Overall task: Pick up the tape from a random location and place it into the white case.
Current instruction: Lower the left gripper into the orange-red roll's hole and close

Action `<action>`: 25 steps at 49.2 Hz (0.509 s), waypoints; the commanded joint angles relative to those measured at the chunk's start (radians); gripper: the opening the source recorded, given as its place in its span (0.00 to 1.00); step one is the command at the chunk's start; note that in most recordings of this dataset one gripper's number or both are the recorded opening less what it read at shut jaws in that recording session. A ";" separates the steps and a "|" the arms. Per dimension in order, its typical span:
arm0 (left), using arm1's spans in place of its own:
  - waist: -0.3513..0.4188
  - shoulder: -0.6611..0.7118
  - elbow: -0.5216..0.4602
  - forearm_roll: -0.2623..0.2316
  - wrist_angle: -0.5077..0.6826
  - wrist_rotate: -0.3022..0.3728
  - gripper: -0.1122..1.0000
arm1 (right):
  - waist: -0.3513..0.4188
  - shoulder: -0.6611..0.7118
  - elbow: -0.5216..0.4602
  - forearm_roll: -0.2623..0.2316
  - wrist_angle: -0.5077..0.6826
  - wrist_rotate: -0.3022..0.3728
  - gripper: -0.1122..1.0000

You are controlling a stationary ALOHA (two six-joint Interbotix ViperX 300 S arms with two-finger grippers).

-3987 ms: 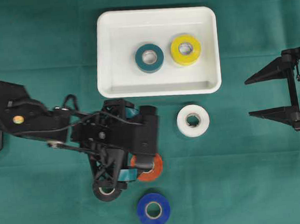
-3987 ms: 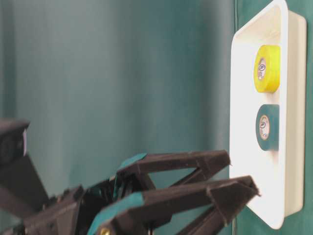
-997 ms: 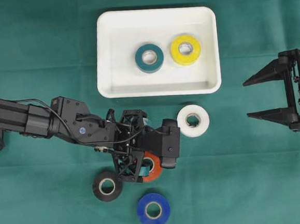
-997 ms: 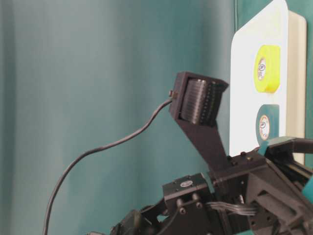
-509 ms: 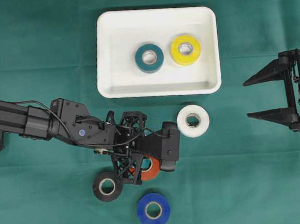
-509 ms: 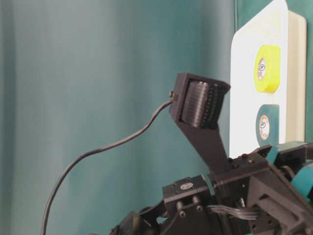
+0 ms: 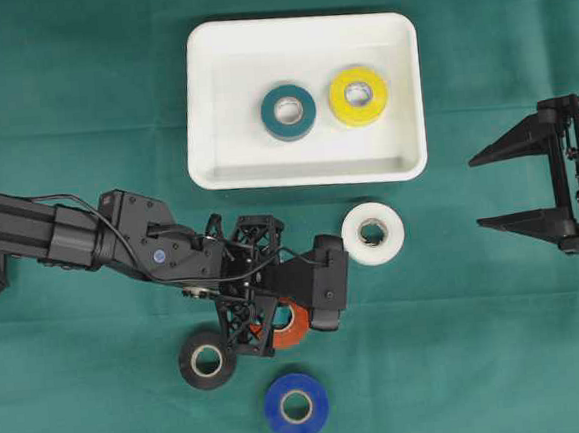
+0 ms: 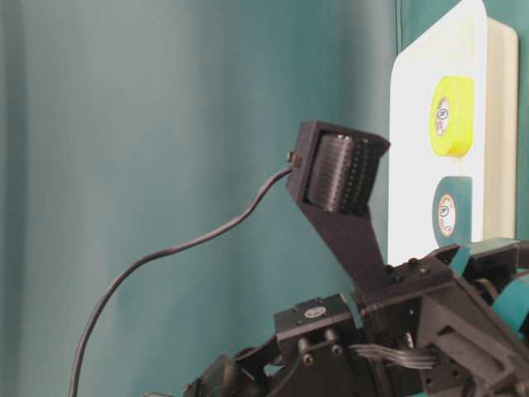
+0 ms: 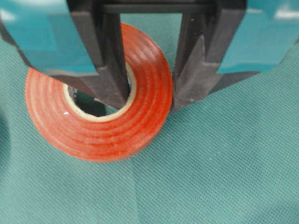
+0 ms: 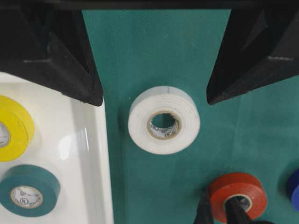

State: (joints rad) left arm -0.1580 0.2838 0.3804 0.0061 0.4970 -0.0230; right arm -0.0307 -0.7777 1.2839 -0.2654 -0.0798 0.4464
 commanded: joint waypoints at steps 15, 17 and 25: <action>-0.012 -0.158 -0.043 -0.002 0.095 -0.003 0.30 | 0.000 0.003 -0.026 -0.002 -0.005 -0.002 0.87; -0.012 -0.181 -0.043 -0.002 0.100 -0.003 0.30 | 0.000 0.003 -0.026 -0.002 -0.005 -0.002 0.87; -0.014 -0.275 -0.043 -0.002 0.140 -0.003 0.30 | 0.000 0.003 -0.026 -0.002 -0.005 -0.002 0.87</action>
State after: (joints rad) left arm -0.1672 0.0813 0.3605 0.0061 0.6243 -0.0245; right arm -0.0291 -0.7777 1.2839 -0.2654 -0.0798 0.4464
